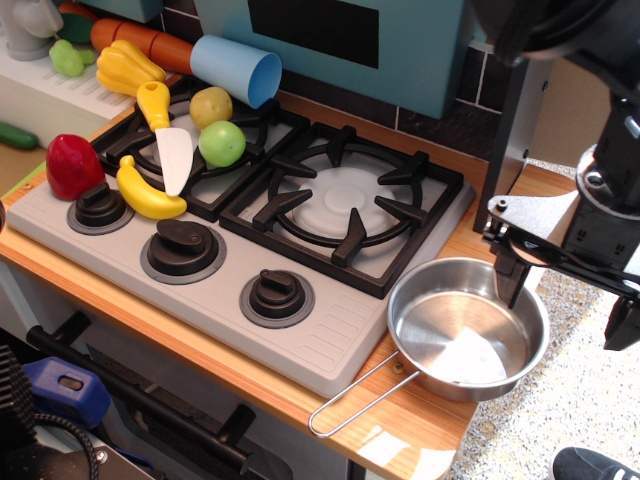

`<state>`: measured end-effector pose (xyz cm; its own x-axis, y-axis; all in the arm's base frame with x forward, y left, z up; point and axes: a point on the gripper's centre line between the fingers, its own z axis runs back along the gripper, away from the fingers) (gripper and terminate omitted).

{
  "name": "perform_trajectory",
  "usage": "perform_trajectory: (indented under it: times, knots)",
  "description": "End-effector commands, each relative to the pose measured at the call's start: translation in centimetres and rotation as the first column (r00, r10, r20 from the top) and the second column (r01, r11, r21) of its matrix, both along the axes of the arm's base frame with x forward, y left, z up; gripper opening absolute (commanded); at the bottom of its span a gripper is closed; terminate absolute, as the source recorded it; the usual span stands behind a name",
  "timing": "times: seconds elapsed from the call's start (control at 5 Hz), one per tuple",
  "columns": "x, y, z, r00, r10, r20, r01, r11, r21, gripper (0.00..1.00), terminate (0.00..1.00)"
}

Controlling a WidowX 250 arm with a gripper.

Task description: Put pot or pan on stove

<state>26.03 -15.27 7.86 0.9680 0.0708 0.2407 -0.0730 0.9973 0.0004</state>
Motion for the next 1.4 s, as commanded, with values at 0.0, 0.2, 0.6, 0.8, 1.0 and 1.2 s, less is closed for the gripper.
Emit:
perform_trajectory:
  times: [0.0, 0.2, 0.6, 0.8, 1.0, 1.2]
  knots:
    - [0.0, 0.0, 0.0, 1.0, 0.0, 0.0, 0.0, 1.0, 0.0, 1.0, 0.0]
    - [0.1, 0.6, -2.2, 1.0, 0.016, 0.002, -0.016, 0.998, -0.061, 1.0, 0.0]
    - [-0.2, 1.5, -5.1, 0.999, 0.004, 0.032, -0.002, 0.997, -0.075, 1.0, 0.0]
    - [0.0, 1.8, -6.2, 0.998, -0.028, 0.047, 0.032, 0.996, -0.079, 1.0, 0.0]
    - [0.2, 1.7, -7.2, 0.996, -0.061, 0.067, 0.065, 0.996, -0.06, 1.0, 0.0]
    - [0.7, 1.7, -6.5, 0.995, -0.089, 0.036, 0.091, 0.995, -0.033, 0.0, 0.0]
